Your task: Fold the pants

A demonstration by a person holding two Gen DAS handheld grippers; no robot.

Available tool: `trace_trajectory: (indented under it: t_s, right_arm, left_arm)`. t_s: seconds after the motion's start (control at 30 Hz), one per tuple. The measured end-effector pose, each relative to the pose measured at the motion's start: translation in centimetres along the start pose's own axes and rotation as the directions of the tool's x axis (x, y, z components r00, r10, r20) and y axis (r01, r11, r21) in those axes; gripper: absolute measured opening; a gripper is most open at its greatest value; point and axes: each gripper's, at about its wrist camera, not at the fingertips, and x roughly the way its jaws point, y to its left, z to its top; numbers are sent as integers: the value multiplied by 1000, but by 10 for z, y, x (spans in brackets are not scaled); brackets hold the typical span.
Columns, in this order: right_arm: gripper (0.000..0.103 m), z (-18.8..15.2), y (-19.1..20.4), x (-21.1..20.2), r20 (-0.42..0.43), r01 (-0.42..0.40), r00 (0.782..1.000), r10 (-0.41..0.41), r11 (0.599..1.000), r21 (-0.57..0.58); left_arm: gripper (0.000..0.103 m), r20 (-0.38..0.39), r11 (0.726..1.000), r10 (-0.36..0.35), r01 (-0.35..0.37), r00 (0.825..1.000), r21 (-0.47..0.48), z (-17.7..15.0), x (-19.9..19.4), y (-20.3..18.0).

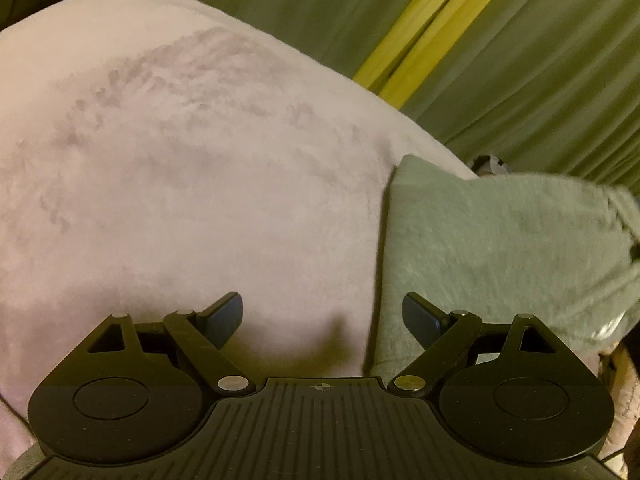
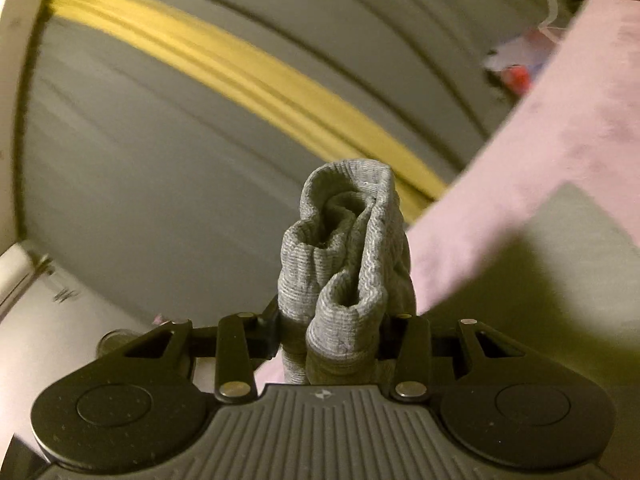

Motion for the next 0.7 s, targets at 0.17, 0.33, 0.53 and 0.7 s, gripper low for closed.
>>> trace_trajectory:
  t_s: [0.17, 0.33, 0.53, 0.7]
  right_arm:
    - [40, -8, -26, -3, -17, 43, 999, -42, 998, 44]
    - [40, -10, -41, -9, -20, 60, 998, -59, 997, 54]
    - [52, -12, -73, -7, -90, 175, 981, -172, 984, 22]
    - [60, -13, -77, -21, 6, 430, 901, -433, 893, -132]
  left_arm:
    - [91, 3, 998, 12, -12, 1000, 54, -3, -1, -8]
    - [91, -10, 991, 32, -30, 999, 134, -7, 3, -21]
    - [91, -49, 990, 47, -40, 998, 133, -5, 12, -19]
    - [91, -61, 988, 65, -55, 996, 144, -4, 15, -22]
